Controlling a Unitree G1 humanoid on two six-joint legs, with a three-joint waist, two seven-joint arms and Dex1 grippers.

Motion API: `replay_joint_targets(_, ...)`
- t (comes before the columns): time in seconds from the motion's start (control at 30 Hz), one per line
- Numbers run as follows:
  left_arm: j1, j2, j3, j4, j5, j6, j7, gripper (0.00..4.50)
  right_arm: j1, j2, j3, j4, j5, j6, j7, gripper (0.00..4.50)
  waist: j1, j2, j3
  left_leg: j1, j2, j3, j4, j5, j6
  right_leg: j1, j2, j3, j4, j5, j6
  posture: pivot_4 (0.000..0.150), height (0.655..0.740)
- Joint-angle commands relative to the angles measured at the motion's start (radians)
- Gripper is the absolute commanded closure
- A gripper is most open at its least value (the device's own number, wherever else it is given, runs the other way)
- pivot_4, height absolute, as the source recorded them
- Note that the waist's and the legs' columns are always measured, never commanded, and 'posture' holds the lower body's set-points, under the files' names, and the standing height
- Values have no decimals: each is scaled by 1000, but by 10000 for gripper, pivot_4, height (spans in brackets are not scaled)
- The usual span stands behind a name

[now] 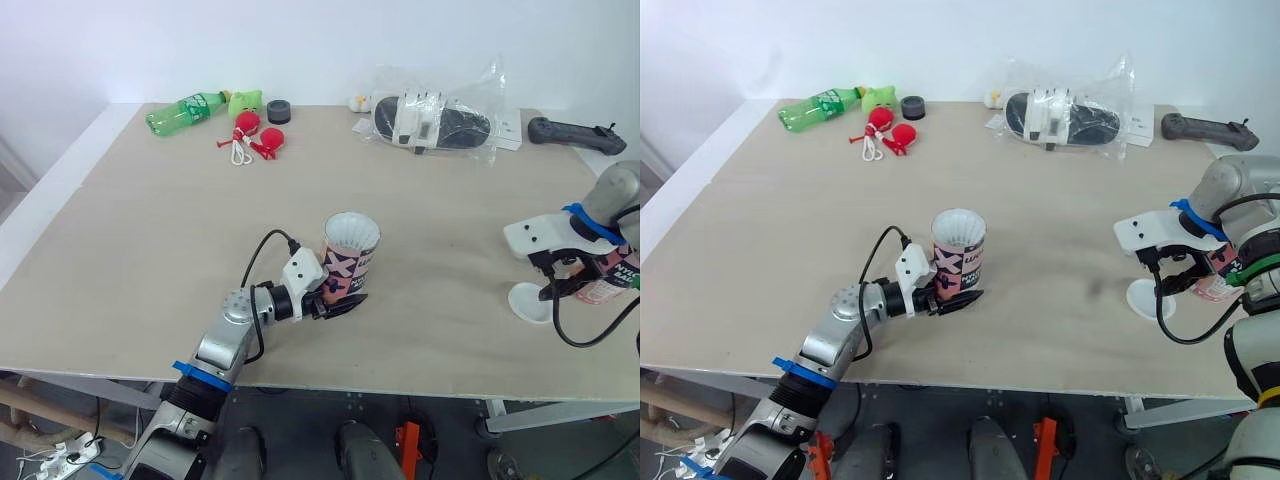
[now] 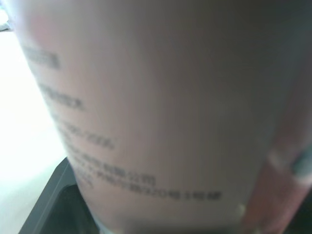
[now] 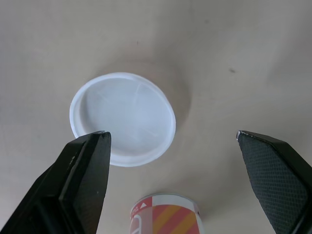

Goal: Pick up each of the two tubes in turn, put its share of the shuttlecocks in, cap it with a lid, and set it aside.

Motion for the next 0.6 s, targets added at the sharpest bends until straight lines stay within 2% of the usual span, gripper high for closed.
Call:
replay_joint_targets(0.03, 0, -1, -2, -11, -3, -27, 3, 13667, -31, 35, -34, 70, -38, 8, -11, 757, 0, 0, 0, 0, 0, 0, 0, 0, 0, 0, 0, 0, 0, 0, 0, 1500, 7400)
replay_joint_targets(0.17, 5, -3, -8, -16, -4, -26, 6, 13667, -38, 75, -38, 125, -78, 30, -59, 757, 0, 0, 0, 0, 0, 0, 0, 0, -1, 0, 0, 0, 0, 4, -6, 1500, 7400)
replay_joint_targets(0.43, 11, -2, -14, -28, 2, -23, 16, 13667, -24, 104, -50, 183, -128, 46, -103, 757, 0, 0, 0, 0, 0, 0, 0, 0, -1, 0, 0, 0, 0, 4, -6, 1500, 7400)
replay_joint_targets(0.53, 12, 2, -10, -32, 1, -21, 18, 13667, -16, 107, -59, 192, -129, 55, -87, 8901, 0, 0, 0, 0, 0, -1, 0, 1, -1, 1, 0, -1, 0, 4, -6, 1500, 7400)
replay_joint_targets(0.6, 13, 4, -10, -33, 1, -20, 18, 13667, -14, 108, -64, 195, -130, 57, -81, 18510, 0, 0, 0, 0, 0, -1, 0, 1, -3, 1, 0, 0, 0, 5, -6, 1500, 7400)
